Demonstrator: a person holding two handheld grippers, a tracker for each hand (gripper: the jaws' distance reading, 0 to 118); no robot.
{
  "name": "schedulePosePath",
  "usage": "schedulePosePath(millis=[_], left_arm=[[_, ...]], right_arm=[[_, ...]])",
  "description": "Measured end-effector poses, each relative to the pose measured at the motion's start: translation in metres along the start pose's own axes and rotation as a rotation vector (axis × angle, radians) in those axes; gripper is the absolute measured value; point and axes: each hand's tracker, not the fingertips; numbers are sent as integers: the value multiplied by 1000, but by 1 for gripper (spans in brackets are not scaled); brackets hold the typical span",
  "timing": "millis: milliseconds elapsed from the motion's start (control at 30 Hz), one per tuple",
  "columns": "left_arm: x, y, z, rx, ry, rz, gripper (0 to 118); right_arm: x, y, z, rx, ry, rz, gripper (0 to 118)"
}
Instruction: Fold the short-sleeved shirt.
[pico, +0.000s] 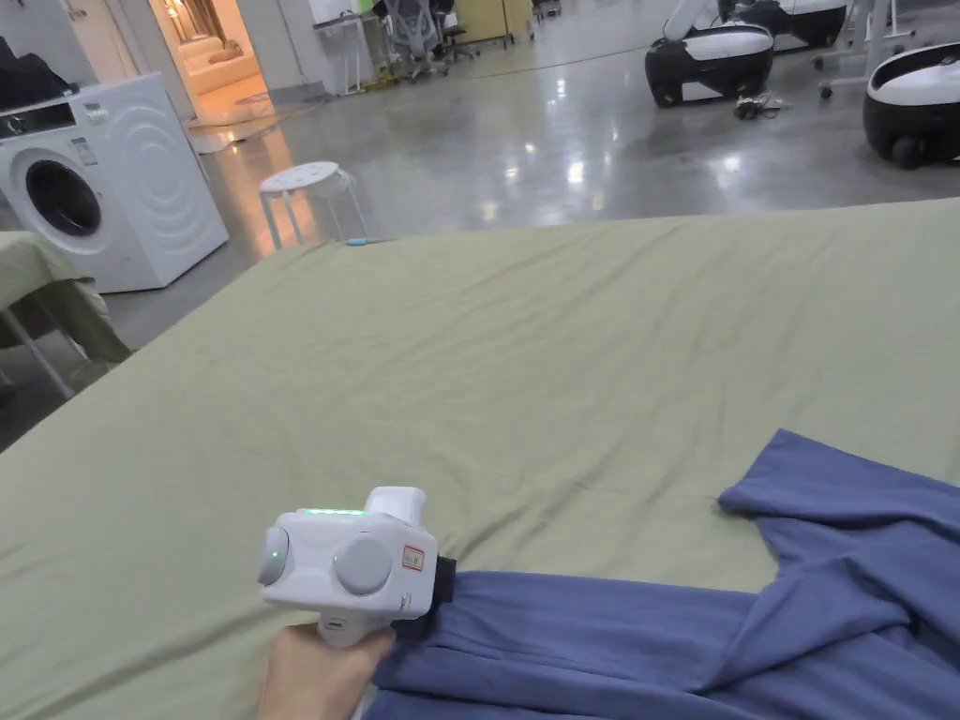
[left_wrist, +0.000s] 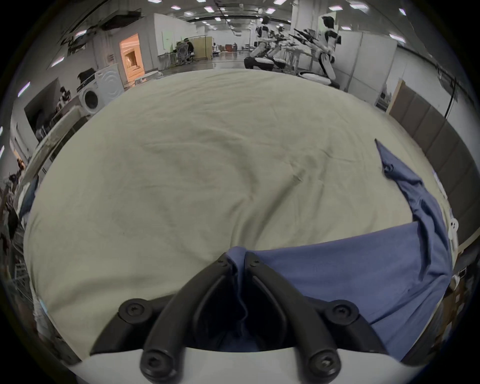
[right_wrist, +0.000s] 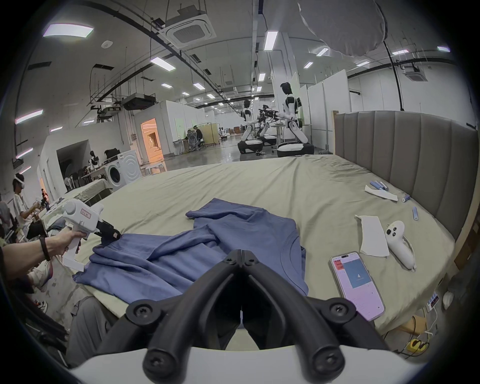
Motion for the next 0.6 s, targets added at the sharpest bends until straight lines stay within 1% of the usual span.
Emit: schedulePosePath(millis=[67,133,200,233,267,300,333,367,433,500,600], left_arm=[[5,0,-7,-15,20,-18,4],[8,-1,-11,-30,28,-40,4],[5,3,-11,-44,22,-49,4],[3,6,-16,-54,17,-57,4],[2,8,-17,-63,11,-56,4],[0,10,-18,-73,5,-48,4],[-2,12,-19,-80,-1,-42,4],[2,12,-11,-88,-5,-41,4],[1,14,-11,-95,-11,-32,4],[2,12,-11,-99,-9,-40,4],[5,12,-12,-102,-5,-61,4]], right_arm=[[2,9,-12,-19,13,8,1],[8,25,-35,-37,38,43,11],[16,50,-70,-112,51,97,22],[23,61,-93,-160,72,107,40],[30,72,-116,-222,113,101,65],[37,80,-142,-292,148,84,86],[48,84,-169,-336,169,73,98],[54,89,-192,-365,171,77,103],[62,98,-240,-425,122,101,103],[69,104,-285,-525,112,128,103],[76,103,-338,-615,80,150,103]])
